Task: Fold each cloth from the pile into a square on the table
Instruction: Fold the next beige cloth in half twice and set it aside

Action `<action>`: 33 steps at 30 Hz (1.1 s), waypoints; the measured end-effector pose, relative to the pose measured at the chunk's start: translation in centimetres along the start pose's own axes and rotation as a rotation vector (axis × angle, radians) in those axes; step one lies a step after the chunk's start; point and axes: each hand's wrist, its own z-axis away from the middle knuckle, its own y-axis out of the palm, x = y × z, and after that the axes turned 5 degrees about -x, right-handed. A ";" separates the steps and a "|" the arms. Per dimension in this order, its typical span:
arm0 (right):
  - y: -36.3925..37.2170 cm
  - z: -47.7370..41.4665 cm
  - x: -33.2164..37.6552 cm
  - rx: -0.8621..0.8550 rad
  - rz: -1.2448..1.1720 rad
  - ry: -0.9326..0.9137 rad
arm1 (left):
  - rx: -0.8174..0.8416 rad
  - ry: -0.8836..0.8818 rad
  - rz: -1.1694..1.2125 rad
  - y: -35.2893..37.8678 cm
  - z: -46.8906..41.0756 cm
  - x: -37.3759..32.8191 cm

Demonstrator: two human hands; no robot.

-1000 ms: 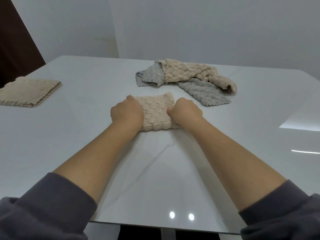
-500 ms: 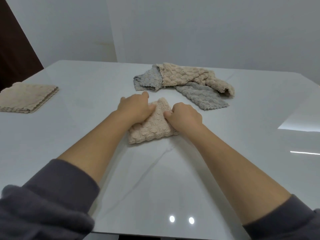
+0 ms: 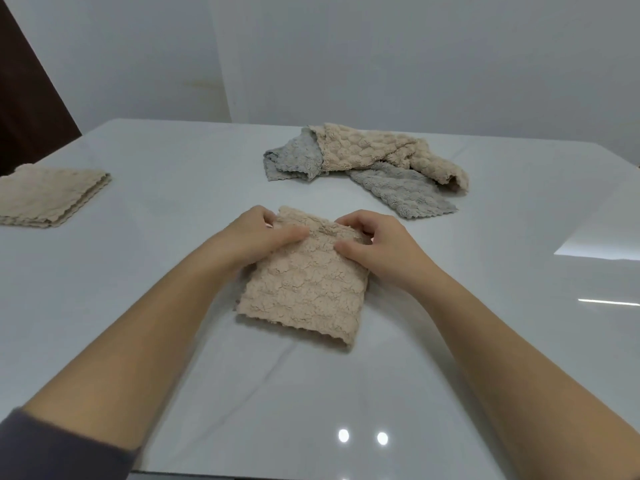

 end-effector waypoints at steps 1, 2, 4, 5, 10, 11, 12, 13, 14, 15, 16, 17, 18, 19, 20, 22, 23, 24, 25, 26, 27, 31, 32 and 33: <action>0.1 0.0 -0.1 -0.010 -0.003 -0.004 | -0.028 -0.010 0.091 0.3 0.1 0.3; 0.1 0.1 -0.2 -0.024 0.002 -0.005 | -0.041 -0.012 0.178 0.5 0.2 0.6; 0.0 0.3 -0.3 -0.058 -0.036 0.031 | -0.036 0.010 0.357 0.4 0.7 0.8; -0.1 0.3 -0.3 -0.060 -0.115 0.079 | -0.012 0.037 0.451 0.2 1.1 0.6; -1.0 0.9 0.3 0.101 -0.565 0.178 | 0.093 0.146 0.661 -0.8 2.7 -0.3; -1.1 0.9 0.4 0.115 -0.601 0.167 | 0.106 0.137 0.653 -0.8 2.8 -0.3; -1.1 0.9 0.5 0.106 -0.604 0.149 | 0.124 0.117 0.644 -0.8 2.8 -0.3; -1.1 0.9 0.5 0.086 -0.590 0.132 | 0.142 0.105 0.632 -0.8 2.8 -0.2; -1.1 0.9 0.7 0.070 -0.565 0.110 | 0.161 0.095 0.612 -0.7 2.8 -0.1; -1.1 1.0 0.8 0.059 -0.547 0.092 | 0.171 0.093 0.572 -0.6 2.7 0.0; -1.1 1.0 0.8 0.058 -0.546 0.078 | 0.170 0.108 0.527 -0.6 2.7 0.1; -1.1 1.1 0.8 0.064 -0.554 0.070 | 0.158 0.134 0.490 -0.5 2.6 0.3; -1.1 1.1 0.9 0.077 -0.556 0.062 | 0.133 0.157 0.470 -0.4 2.6 0.4; -1.1 1.1 0.9 0.093 -0.540 0.051 | 0.104 0.182 0.463 -0.5 2.5 0.4; -1.2 1.2 0.8 0.108 -0.504 0.036 | 0.085 0.209 0.462 -0.6 2.4 0.5; -1.5 1.3 0.8 0.140 -0.429 0.017 | 0.084 0.277 0.459 -0.9 2.4 0.6; -1.5 1.3 0.8 0.157 -0.410 0.011 | 0.097 0.317 0.450 -1.1 2.4 0.6; -1.6 1.3 0.8 0.171 -0.402 -0.003 | 0.116 0.349 0.439 -1.2 2.5 0.6; -1.7 1.3 0.8 0.174 -0.396 -0.024 | 0.134 0.374 0.433 -1.3 2.5 0.6; -1.7 1.3 0.9 0.170 -0.387 -0.046 | 0.144 0.389 0.419 -1.5 2.5 0.6; -1.8 1.3 0.9 0.162 -0.379 -0.063 | 0.145 0.396 0.397 -1.7 2.4 0.6; -2.1 1.2 0.7 0.158 -0.335 -0.084 | 0.131 0.330 0.345 -2.2 2.5 0.4; -2.0 1.2 0.6 0.160 -0.331 -0.084 | 0.117 0.306 0.330 -2.1 2.5 0.3; -2.0 1.2 0.6 0.159 -0.325 -0.081 | 0.087 0.295 0.310 -2.0 2.5 0.4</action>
